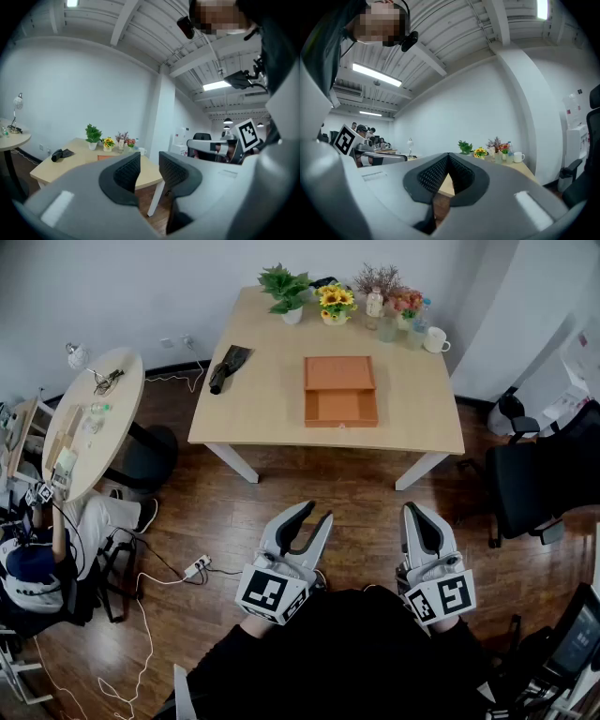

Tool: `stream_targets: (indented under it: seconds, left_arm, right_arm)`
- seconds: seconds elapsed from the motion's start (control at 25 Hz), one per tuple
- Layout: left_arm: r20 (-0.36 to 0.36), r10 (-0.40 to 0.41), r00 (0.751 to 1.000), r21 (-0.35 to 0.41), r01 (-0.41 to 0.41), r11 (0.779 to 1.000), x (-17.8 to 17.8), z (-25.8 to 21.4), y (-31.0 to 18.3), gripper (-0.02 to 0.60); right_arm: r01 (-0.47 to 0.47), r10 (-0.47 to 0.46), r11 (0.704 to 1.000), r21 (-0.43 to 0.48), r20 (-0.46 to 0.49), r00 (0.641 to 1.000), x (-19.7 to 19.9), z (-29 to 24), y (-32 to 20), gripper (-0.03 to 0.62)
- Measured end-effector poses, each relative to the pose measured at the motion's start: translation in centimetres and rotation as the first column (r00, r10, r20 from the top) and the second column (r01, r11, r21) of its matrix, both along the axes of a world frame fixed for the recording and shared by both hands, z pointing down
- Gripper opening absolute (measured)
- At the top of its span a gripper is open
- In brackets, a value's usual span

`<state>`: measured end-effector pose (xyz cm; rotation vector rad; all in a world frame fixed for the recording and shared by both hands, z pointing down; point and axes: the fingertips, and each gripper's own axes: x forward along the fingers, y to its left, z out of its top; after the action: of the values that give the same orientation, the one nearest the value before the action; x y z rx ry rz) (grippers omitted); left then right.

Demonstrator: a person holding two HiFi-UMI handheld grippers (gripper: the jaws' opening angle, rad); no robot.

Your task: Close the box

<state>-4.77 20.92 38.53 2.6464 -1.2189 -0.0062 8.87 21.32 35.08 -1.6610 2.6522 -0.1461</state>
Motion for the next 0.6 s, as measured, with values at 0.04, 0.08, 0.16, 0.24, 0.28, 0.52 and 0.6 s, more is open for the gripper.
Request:
stream_targets:
  seconds: [0.04, 0.08, 0.16, 0.24, 0.28, 0.52, 0.6]
  left_arm:
    - [0.004, 0.001, 1.0, -0.009, -0.001, 1.0, -0.8, 0.6, -0.7, 0.106]
    - [0.007, 0.001, 1.0, -0.018, -0.001, 1.0, -1.7, 1.3, -1.5, 0.106]
    - [0.005, 0.0, 1.0, -0.038, 0.0, 0.999, -3.1, 2.2, -3.0, 0.106]
    - [0.003, -0.004, 1.0, -0.056, 0.004, 0.998, -4.0, 2.9, -4.5, 0.106]
    - [0.004, -0.007, 1.0, -0.063, 0.007, 0.998, -4.2, 3.1, -5.2, 0.106]
    - [0.031, -0.038, 0.999, -0.093, 0.04, 0.995, -3.1, 4.2, -10.7, 0.106]
    - [0.05, -0.055, 0.997, -0.107, 0.06, 0.992, -2.5, 4.7, -12.8, 0.106]
  right_arm:
    - [-0.006, 0.006, 1.0, -0.007, -0.003, 1.0, -0.6, 0.3, -0.6, 0.0]
    - [-0.011, 0.011, 1.0, -0.014, -0.006, 1.0, -1.2, 0.7, -1.1, 0.0]
    - [-0.016, 0.016, 1.0, -0.024, -0.017, 1.0, -2.2, 1.1, -2.3, 0.0]
    - [-0.014, 0.013, 0.999, -0.033, -0.031, 0.999, -2.8, 1.4, -3.5, 0.0]
    - [-0.013, 0.012, 0.999, -0.039, -0.034, 0.999, -2.8, 1.5, -4.1, 0.0]
    - [0.024, -0.024, 0.997, -0.075, 0.011, 1.0, -2.0, 3.8, -10.4, 0.0]
    - [0.053, -0.05, 0.996, -0.075, 0.033, 0.998, -1.7, 4.6, -13.2, 0.0]
